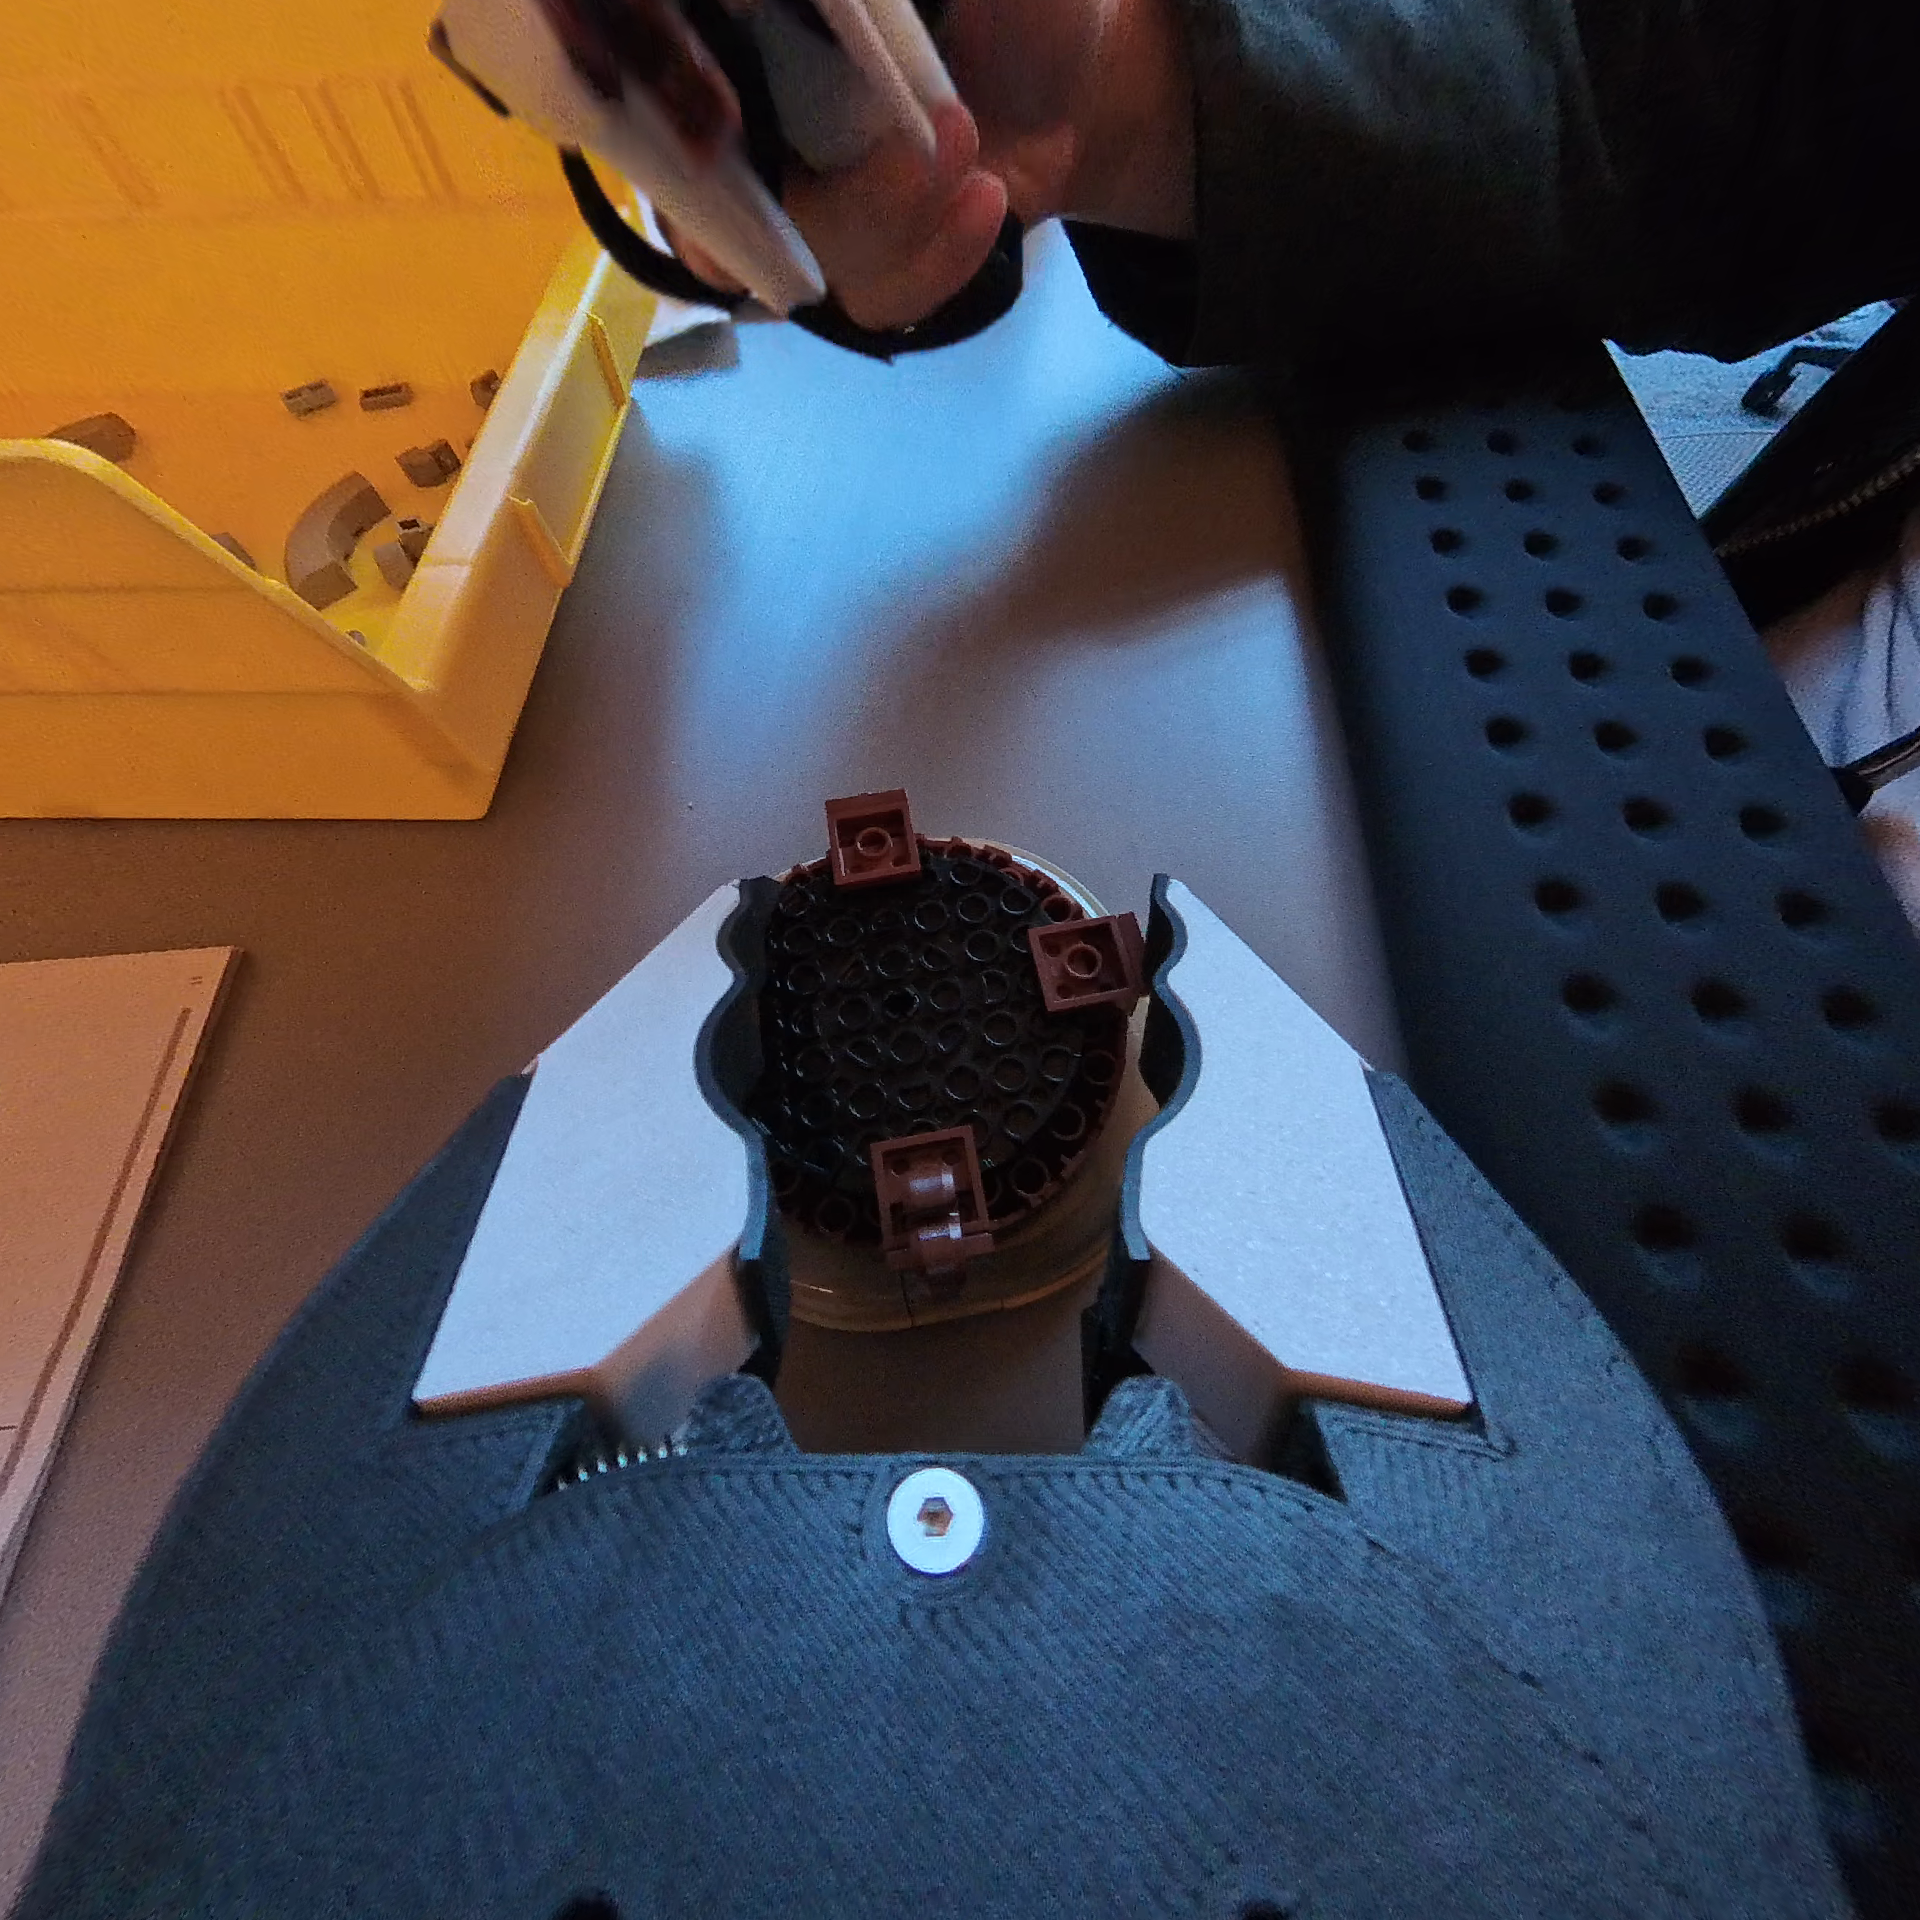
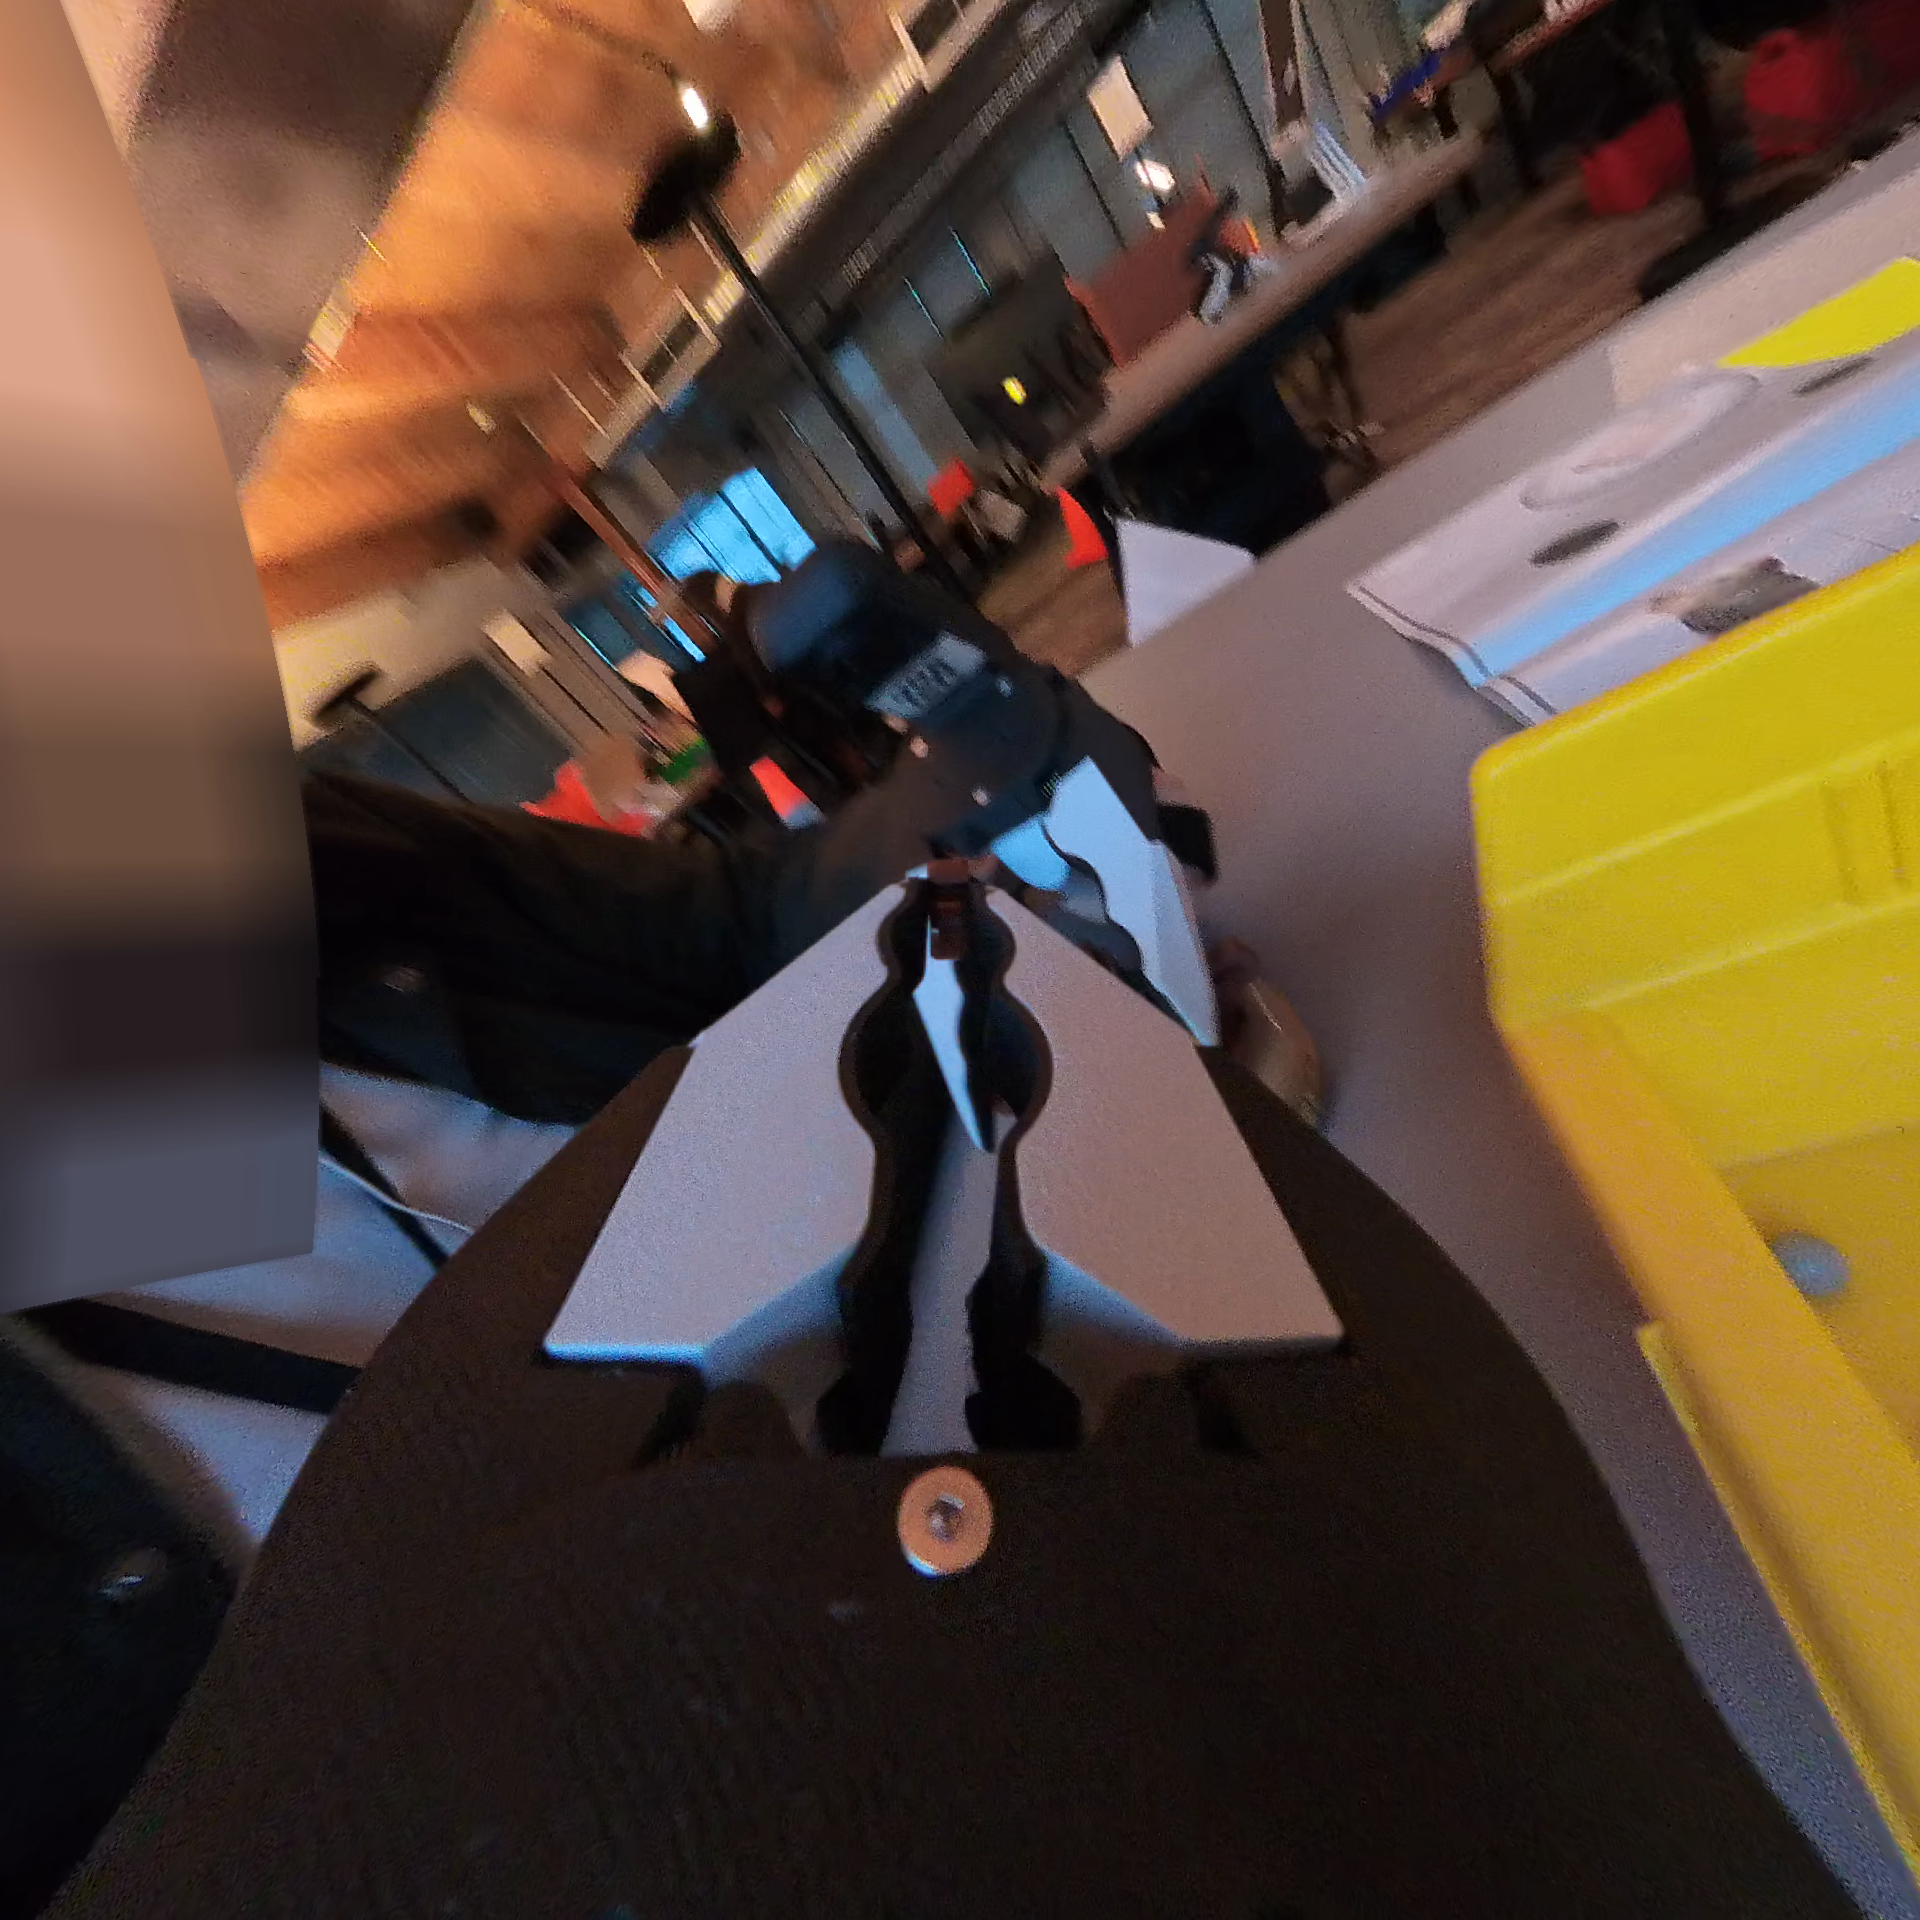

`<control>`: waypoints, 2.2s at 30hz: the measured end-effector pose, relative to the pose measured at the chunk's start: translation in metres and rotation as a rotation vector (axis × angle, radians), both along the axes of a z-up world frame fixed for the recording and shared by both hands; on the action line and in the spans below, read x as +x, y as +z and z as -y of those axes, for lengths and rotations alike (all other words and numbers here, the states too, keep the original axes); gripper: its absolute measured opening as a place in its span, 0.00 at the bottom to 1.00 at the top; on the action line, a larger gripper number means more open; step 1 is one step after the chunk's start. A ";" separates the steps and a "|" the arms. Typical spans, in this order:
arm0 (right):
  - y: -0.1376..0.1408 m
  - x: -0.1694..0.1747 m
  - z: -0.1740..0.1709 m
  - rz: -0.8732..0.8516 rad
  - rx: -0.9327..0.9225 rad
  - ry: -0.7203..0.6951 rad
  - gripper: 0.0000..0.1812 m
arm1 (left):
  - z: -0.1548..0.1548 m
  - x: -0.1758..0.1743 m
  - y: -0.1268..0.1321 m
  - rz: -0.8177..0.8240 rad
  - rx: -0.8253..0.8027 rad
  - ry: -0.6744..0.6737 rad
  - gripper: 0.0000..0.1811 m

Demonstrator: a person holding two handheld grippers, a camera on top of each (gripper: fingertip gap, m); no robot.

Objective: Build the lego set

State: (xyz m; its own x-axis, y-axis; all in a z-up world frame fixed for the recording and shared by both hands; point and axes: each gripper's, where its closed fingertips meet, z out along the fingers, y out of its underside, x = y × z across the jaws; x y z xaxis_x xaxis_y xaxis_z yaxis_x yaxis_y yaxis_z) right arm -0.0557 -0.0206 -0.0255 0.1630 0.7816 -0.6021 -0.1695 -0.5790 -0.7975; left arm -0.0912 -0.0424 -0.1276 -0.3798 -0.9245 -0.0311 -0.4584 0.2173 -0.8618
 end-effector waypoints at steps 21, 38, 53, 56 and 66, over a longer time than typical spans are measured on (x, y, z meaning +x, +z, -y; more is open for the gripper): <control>-0.010 0.069 -0.065 0.463 0.352 -0.619 0.15 | -0.035 -0.021 0.044 0.066 -0.126 0.182 0.55; -0.099 -0.030 0.009 0.700 0.165 0.032 0.12 | -0.064 -0.036 -0.018 -0.203 -0.018 0.269 0.54; -0.088 -0.011 -0.002 0.713 0.402 -0.007 0.12 | -0.022 0.009 0.014 -0.016 -0.050 0.193 0.55; -0.092 -0.011 -0.002 0.717 0.374 0.013 0.04 | -0.016 0.021 0.008 -0.020 0.045 0.194 0.54; -0.093 -0.012 0.007 0.718 0.338 0.055 0.03 | -0.003 0.021 -0.004 0.042 0.229 0.112 0.37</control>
State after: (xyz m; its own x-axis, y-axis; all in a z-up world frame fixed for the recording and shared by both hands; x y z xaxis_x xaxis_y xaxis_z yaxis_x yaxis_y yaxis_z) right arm -0.0676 -0.0271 -0.1183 0.3769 0.9216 -0.0930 0.4747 -0.2783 -0.8350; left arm -0.0707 -0.0391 -0.1317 -0.2698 -0.9278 -0.2578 -0.4553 0.3588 -0.8149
